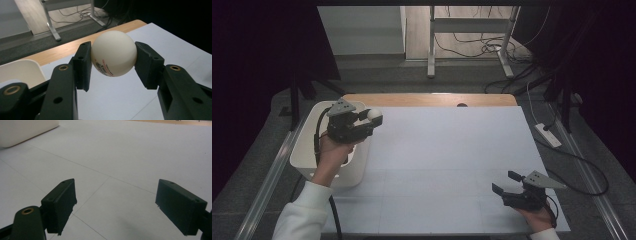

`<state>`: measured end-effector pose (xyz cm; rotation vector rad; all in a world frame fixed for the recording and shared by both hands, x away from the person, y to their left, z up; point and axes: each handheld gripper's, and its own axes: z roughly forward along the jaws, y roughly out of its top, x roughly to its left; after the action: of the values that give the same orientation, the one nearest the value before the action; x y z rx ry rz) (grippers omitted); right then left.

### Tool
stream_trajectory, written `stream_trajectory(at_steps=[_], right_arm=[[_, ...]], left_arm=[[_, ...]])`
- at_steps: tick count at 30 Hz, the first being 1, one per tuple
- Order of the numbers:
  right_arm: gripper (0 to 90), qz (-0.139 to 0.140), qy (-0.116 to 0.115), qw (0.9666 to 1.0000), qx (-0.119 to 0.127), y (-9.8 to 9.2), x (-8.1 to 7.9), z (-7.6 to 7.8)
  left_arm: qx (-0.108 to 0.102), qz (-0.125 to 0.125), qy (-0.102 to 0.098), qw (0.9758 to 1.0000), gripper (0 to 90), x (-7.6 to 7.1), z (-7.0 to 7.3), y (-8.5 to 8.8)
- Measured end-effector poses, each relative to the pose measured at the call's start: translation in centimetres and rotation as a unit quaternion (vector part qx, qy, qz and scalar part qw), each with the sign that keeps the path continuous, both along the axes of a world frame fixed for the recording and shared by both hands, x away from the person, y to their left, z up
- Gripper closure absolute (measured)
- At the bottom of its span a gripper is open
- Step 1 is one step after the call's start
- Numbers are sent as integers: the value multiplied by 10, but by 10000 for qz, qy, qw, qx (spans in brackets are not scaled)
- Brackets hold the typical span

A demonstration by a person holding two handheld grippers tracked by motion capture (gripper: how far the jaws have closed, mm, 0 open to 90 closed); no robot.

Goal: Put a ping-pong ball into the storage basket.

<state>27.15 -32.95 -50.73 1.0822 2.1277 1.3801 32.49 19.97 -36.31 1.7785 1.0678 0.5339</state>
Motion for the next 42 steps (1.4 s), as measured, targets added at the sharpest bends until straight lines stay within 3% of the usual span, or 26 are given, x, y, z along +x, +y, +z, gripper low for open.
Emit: stream_trajectory(at_steps=[8, 19, 28, 42], right_arm=[[170, 11, -14, 10000, -27, 0, 0, 0], [171, -8, 4, 10000, -42, 0, 0, 0], [171, -9, 14, 10000, -54, 0, 0, -1], [173, -15, -3, 10000, -63, 1, 0, -1]], left_arm=[[22, 308, 71, 9995, 505, 5, -3, 13], [35, 524, 163, 9985, 505, 8, -8, 29], [43, 842, 345, 9958, 505, 17, -17, 47], [54, 1030, 579, 9930, 504, 25, -28, 59]])
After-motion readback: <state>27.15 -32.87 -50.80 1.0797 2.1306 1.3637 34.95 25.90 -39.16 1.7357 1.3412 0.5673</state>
